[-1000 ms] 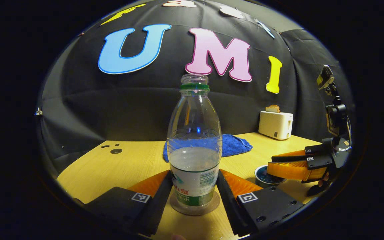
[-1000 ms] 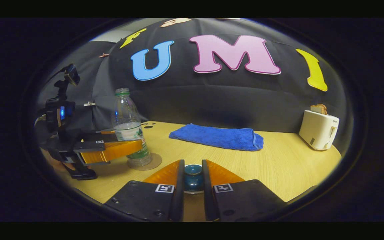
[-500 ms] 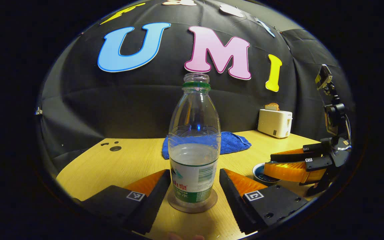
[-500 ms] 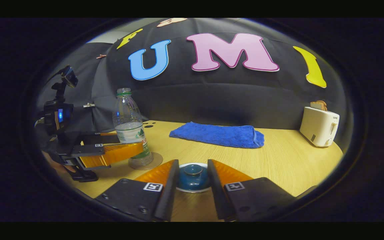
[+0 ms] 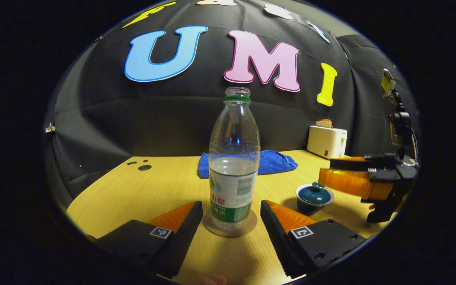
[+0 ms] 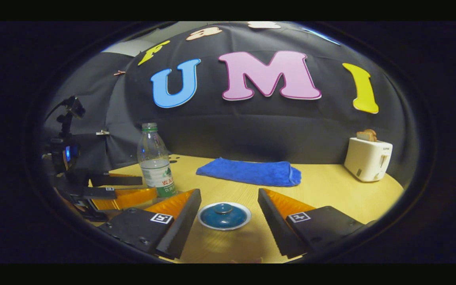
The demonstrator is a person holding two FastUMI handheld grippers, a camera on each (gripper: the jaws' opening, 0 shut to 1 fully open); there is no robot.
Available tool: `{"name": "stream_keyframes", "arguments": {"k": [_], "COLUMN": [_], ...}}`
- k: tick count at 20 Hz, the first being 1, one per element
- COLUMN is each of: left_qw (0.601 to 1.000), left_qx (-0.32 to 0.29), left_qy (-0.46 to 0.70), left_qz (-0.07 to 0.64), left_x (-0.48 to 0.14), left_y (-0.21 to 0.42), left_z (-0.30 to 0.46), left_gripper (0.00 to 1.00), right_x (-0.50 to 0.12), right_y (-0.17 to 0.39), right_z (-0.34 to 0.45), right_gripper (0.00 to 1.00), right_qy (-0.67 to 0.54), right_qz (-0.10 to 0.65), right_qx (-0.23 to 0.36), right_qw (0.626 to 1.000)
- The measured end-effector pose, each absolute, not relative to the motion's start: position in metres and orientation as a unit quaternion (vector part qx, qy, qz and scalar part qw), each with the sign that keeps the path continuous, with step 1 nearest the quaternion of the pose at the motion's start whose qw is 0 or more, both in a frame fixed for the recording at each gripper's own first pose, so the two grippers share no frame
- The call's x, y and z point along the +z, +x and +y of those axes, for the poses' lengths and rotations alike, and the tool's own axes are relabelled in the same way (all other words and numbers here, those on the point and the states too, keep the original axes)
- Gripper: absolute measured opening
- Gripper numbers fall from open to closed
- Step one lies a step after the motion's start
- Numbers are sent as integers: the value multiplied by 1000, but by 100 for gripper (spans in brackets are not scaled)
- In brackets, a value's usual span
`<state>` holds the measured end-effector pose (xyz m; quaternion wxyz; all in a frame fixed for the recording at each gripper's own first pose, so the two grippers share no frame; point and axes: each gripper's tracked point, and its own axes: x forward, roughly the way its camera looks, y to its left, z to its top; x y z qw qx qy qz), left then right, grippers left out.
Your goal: Open the teacup lid with one hand, grasp the water bottle and pour water into the teacup with the other hand; after pouring, place the water bottle on the coaster and then close the teacup lid.
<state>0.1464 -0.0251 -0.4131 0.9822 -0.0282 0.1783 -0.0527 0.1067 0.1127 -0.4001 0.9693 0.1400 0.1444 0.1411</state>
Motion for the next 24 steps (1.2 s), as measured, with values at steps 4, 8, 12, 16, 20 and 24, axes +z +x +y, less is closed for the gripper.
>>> {"name": "stream_keyframes", "arguments": {"k": [4, 8, 12, 16, 20, 24], "left_qw": [985, 987, 989, 990, 991, 991], "left_qx": [-43, -21, -9, -5, 2, -1], "left_qy": [-28, -61, -75, -64, -40, -58], "left_qz": [163, 148, 129, 124, 127, 122], "left_x": [-367, -285, -207, -149, -120, -102], "left_y": [108, 75, 54, 35, 17, 4], "left_z": [-31, -39, -40, -33, -25, -27], "left_gripper": [93, 92, 92, 93, 93, 92], "right_x": [-348, -271, -196, -132, -94, -72], "right_y": [88, 63, 42, 23, 3, -12], "right_z": [86, 61, 39, 32, 30, 19], "right_gripper": [87, 92, 92, 91, 91, 91], "right_qy": [132, 138, 128, 136, 140, 123], "right_qz": [118, 109, 104, 97, 83, 70], "right_qx": [118, 100, 89, 96, 105, 91], "right_qw": [977, 979, 982, 981, 981, 986]}}
